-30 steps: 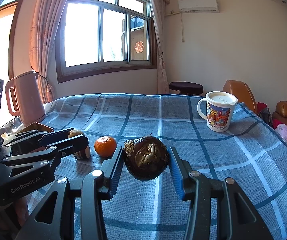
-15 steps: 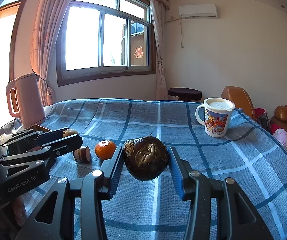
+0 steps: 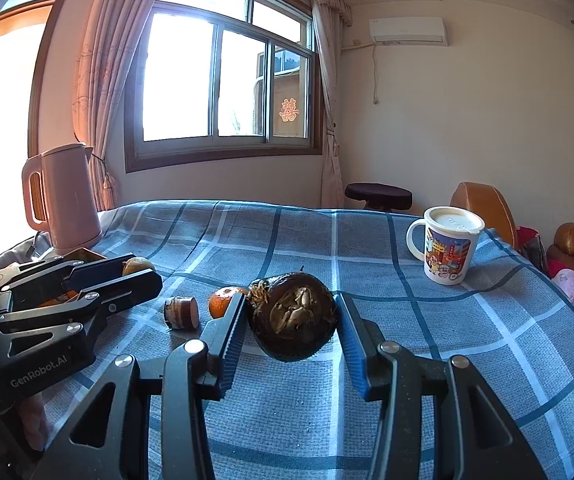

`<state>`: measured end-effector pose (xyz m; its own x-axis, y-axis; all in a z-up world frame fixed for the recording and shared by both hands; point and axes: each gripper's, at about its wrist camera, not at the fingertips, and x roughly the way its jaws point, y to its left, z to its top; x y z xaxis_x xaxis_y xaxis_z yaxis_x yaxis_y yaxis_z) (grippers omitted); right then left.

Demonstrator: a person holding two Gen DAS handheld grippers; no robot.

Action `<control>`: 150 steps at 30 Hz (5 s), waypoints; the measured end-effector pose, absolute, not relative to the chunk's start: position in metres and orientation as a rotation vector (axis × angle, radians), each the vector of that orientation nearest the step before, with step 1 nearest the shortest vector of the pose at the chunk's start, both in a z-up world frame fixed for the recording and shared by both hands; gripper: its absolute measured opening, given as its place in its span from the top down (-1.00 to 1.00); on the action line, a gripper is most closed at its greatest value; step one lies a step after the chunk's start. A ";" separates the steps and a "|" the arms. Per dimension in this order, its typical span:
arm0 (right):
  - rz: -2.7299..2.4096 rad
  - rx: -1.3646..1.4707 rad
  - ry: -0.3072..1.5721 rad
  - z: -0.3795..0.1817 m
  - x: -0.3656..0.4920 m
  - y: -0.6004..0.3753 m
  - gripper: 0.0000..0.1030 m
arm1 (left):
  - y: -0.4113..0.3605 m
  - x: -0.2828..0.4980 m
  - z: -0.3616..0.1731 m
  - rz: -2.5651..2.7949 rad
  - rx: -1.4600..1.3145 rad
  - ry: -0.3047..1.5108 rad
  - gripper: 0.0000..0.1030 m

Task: Organize fruits
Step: 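Carry the small pear with the left tool toward the tin box while the right tool carries the mangosteen, then lower the pear into the tin box with the left tool while the right tool lowers the mangosteen, then move the left tool to the root slice while the right tool grasps the orange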

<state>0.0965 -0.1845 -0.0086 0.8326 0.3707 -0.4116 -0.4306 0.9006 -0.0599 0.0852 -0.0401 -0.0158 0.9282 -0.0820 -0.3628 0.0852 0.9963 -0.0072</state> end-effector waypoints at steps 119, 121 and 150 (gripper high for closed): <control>0.971 -0.437 0.646 -0.059 0.070 0.068 -0.09 | 0.156 0.020 -0.038 0.327 -0.074 0.609 -0.05; 0.964 -0.434 0.633 -0.056 0.069 0.065 -0.22 | 0.157 0.016 -0.035 0.334 -0.090 0.579 -0.47; 0.490 -0.213 0.787 -0.055 0.209 -0.089 -0.22 | 0.037 0.102 -0.011 0.210 -0.006 0.488 -0.83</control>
<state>0.2091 -0.0895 -0.0553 0.6017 0.3415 -0.7221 -0.4970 0.8678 -0.0038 0.1022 0.0372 -0.0109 0.8623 0.1988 -0.4658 -0.2017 0.9784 0.0444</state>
